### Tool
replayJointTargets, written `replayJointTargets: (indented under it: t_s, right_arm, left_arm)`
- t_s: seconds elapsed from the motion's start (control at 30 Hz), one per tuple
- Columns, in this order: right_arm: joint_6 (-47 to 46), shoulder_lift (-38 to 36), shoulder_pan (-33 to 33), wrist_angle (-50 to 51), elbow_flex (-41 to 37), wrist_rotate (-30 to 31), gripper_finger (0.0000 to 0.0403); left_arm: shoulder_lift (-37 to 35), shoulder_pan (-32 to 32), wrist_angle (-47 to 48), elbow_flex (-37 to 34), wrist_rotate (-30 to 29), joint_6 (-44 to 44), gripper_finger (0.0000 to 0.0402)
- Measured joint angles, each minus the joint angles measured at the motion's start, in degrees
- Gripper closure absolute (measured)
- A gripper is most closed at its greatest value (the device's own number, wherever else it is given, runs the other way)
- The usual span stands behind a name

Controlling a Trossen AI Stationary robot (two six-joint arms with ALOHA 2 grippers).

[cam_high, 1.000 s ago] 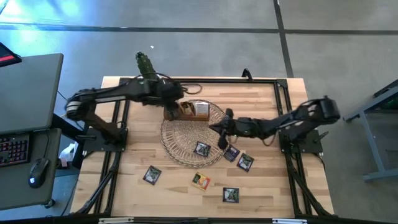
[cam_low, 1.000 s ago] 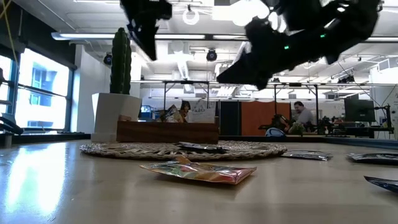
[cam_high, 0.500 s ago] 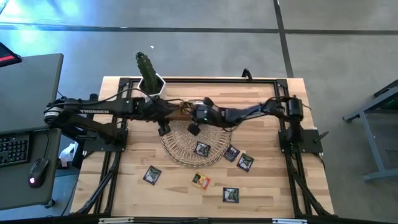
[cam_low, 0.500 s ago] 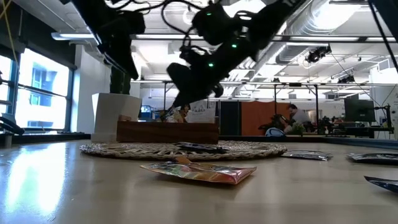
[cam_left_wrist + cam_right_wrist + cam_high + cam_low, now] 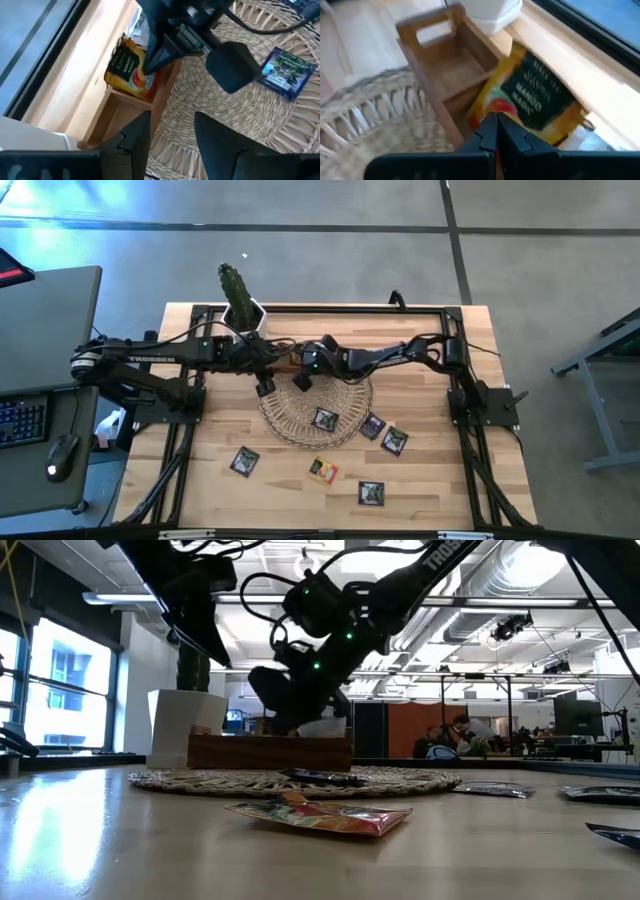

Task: Pick & Place Tea
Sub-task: Put the orange tea bag into the middle section of the wooden organizer

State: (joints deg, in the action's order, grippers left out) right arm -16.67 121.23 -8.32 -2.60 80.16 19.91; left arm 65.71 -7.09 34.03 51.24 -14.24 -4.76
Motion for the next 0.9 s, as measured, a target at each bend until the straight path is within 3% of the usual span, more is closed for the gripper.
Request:
replayJointTargets:
  t_s: [0.2, 0.4, 0.53, 0.67, 0.77, 0.9]
  right_arm:
    - [2.7, -1.1, 0.3, -1.0, 0.3, -2.4, 0.0403]
    - [7.7, -8.1, 3.0, 7.0, 1.8, -2.4, 0.0403]
    - [14.5, -14.3, 7.0, 13.4, 1.9, -2.5, 0.0402]
    - [18.8, -20.2, 12.2, 21.8, 1.9, -6.7, 0.0399]
    - [18.9, -22.2, 16.2, 24.9, 0.9, -11.3, 0.0392]
    - [18.2, -21.7, 21.1, 24.2, -0.4, -11.8, 0.0368]
  left_arm:
    - [0.0, 0.0, 0.0, 0.0, 0.2, 0.0, 0.0254]
    - [0.0, 0.0, -0.2, 0.0, 0.7, -0.9, 0.0254]
    - [0.0, 0.9, 0.0, 0.0, 3.7, -1.7, 0.0254]
    - [0.0, 4.1, 0.0, 0.0, 4.9, -3.3, 0.0254]
    - [0.0, 7.0, 0.0, 0.0, 4.9, -4.9, 0.0254]
    - [0.0, 10.8, 0.0, 0.0, 4.2, -7.3, 0.0254]
